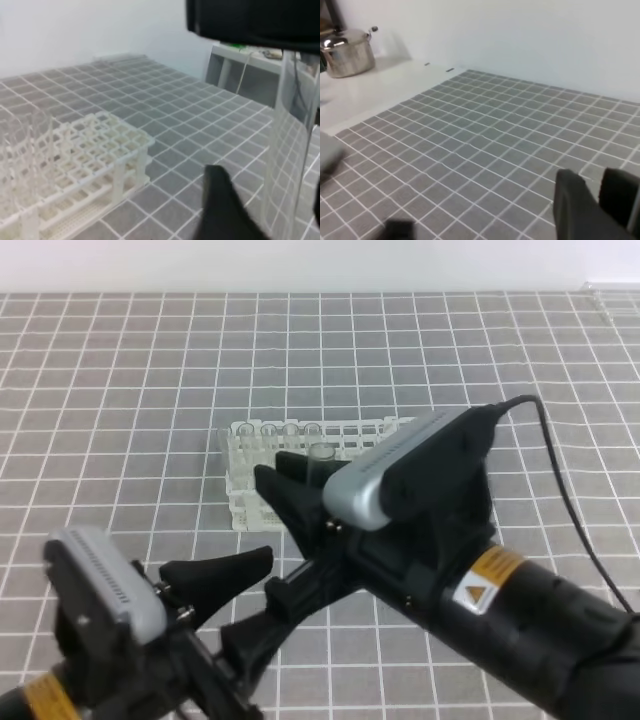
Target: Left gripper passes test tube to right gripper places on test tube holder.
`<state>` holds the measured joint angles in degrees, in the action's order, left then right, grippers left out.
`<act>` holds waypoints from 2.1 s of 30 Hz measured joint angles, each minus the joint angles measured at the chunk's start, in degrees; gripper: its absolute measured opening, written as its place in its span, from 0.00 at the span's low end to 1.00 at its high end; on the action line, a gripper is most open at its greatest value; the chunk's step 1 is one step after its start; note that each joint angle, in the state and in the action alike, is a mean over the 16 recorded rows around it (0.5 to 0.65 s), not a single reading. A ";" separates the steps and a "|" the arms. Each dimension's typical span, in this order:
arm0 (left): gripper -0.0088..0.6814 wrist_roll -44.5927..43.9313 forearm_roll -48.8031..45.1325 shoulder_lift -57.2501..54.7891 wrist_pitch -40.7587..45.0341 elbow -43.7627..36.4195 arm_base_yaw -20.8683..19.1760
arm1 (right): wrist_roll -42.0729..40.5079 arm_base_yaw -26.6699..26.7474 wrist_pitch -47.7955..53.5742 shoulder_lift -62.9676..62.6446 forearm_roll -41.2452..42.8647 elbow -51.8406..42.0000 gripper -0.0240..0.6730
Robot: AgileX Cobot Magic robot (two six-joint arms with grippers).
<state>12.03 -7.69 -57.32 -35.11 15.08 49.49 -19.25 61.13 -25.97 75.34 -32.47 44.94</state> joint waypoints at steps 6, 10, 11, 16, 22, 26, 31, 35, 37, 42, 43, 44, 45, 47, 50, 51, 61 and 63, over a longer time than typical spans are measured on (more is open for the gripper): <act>0.26 1.72 -0.47 12.07 12.21 0.00 0.01 | -5.08 -0.01 2.19 -2.59 -4.53 -0.93 0.16; 0.12 2.84 -1.35 23.25 23.88 -0.01 0.00 | -7.53 -0.01 3.39 -4.08 -6.90 -1.63 0.16; 0.09 3.11 -1.49 26.29 27.05 -0.01 0.00 | -7.87 -0.01 3.55 -4.33 -7.24 -1.80 0.16; 0.02 4.16 -1.75 40.89 41.09 -0.39 0.01 | -8.52 -0.01 3.95 -4.89 -7.93 -2.39 0.16; 0.01 4.43 -0.99 51.80 46.59 -4.27 0.02 | -8.64 -0.01 4.35 -4.91 -7.97 -2.49 0.16; 0.01 4.62 0.09 55.60 45.41 -8.08 0.02 | -8.64 -0.01 4.67 -4.91 -7.95 -2.49 0.16; 0.01 4.81 0.84 56.95 42.69 -12.66 0.02 | -8.96 -0.01 5.06 -4.91 -7.94 -2.49 0.16; 0.01 4.87 1.32 56.87 41.96 -14.97 0.01 | -9.58 -0.01 5.27 -4.91 -8.03 -2.49 0.16; 0.01 4.85 1.38 56.87 42.70 -15.33 0.01 | -9.91 -0.01 5.30 -4.91 -8.09 -2.49 0.16; 0.01 4.74 1.42 56.84 44.75 -15.45 0.01 | -10.99 -0.01 5.27 -4.91 -8.29 -2.49 0.16; 0.01 4.71 1.44 56.81 44.99 -15.50 0.01 | -11.27 -0.01 5.25 -4.91 -8.36 -2.49 0.16; 0.01 4.70 1.45 56.81 45.25 -15.50 0.01 | -11.55 -0.01 5.24 -4.91 -8.44 -2.49 0.16; 0.01 4.68 1.46 56.78 45.42 -15.55 0.01 | -11.82 -0.01 5.23 -4.91 -8.54 -2.49 0.16; 0.01 4.64 1.48 56.76 45.64 -15.59 0.00 | -12.33 -0.01 5.20 -4.91 -8.78 -2.49 0.16; 0.01 4.60 1.49 56.76 45.74 -15.59 0.00 | -13.17 -0.01 5.16 -4.91 -9.47 -2.49 0.16; 0.01 4.61 1.49 56.78 45.79 -15.55 0.01 | -13.49 -0.01 5.15 -4.91 -9.79 -2.49 0.16; 0.01 4.59 1.52 56.73 45.74 -15.64 0.00 | -22.48 -0.01 3.95 -4.93 -18.09 -2.49 0.16; 0.01 4.58 1.52 56.70 45.68 -15.69 0.00 | -25.50 -0.01 3.18 -4.94 -20.78 -2.50 0.16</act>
<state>16.61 -6.16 -0.62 10.57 -0.61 49.49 -44.75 61.12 -22.79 70.40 -53.25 42.44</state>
